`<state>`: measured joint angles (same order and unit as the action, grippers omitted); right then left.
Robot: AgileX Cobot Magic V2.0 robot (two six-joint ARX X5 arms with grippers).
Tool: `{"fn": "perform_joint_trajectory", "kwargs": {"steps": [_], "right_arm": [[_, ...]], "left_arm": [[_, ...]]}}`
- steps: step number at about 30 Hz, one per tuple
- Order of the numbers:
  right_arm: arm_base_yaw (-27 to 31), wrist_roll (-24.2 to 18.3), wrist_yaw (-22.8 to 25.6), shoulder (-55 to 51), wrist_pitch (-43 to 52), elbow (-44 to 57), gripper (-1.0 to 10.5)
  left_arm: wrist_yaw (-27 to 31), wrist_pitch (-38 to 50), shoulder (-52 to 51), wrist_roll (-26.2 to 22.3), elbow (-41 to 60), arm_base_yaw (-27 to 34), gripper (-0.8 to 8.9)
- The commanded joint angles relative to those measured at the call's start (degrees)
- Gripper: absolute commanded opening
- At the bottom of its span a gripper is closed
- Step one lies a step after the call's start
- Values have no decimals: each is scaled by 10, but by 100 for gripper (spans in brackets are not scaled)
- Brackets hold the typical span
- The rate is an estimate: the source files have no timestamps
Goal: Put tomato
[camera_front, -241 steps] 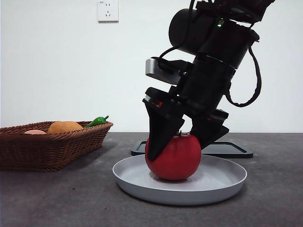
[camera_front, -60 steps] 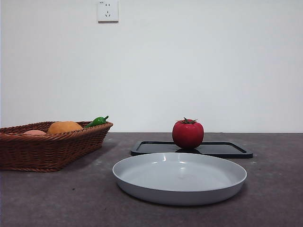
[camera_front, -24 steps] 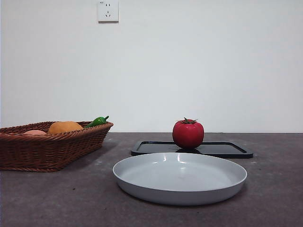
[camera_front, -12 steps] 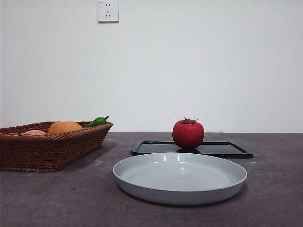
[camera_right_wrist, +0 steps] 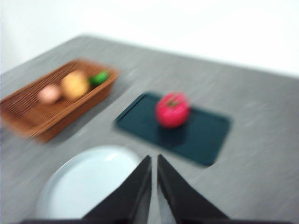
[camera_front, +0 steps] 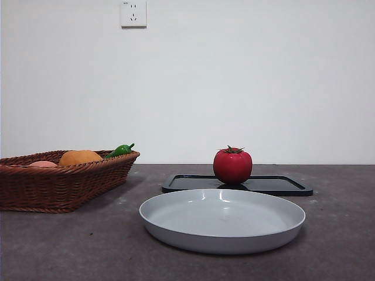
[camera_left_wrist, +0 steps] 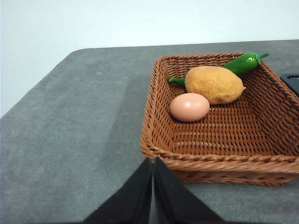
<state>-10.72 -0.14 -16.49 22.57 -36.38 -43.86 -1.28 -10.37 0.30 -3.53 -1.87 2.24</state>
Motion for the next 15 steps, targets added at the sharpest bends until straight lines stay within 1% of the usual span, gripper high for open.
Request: {"fn": "perform_joint_trajectory", "kwargs": {"steps": [1, 5, 9, 12, 15], "right_arm": [[38, -7, 0, -29, 82, 57, 9], [80, -7, 1, -80, 209, 170, 9], [102, -2, 5, -132, 304, 268, 9], [110, -2, 12, -170, 333, 320, 9], [113, 14, 43, -202, 342, 362, 9]], "left_arm": [[2, -4, -1, 2, 12, 2, 7], [2, -4, -1, 2, 12, 2, 7], [2, -4, -1, 2, 12, 2, 7], [2, -4, -1, 2, 12, 2, 8], [3, -4, -1, 2, 12, 2, 7]]}}
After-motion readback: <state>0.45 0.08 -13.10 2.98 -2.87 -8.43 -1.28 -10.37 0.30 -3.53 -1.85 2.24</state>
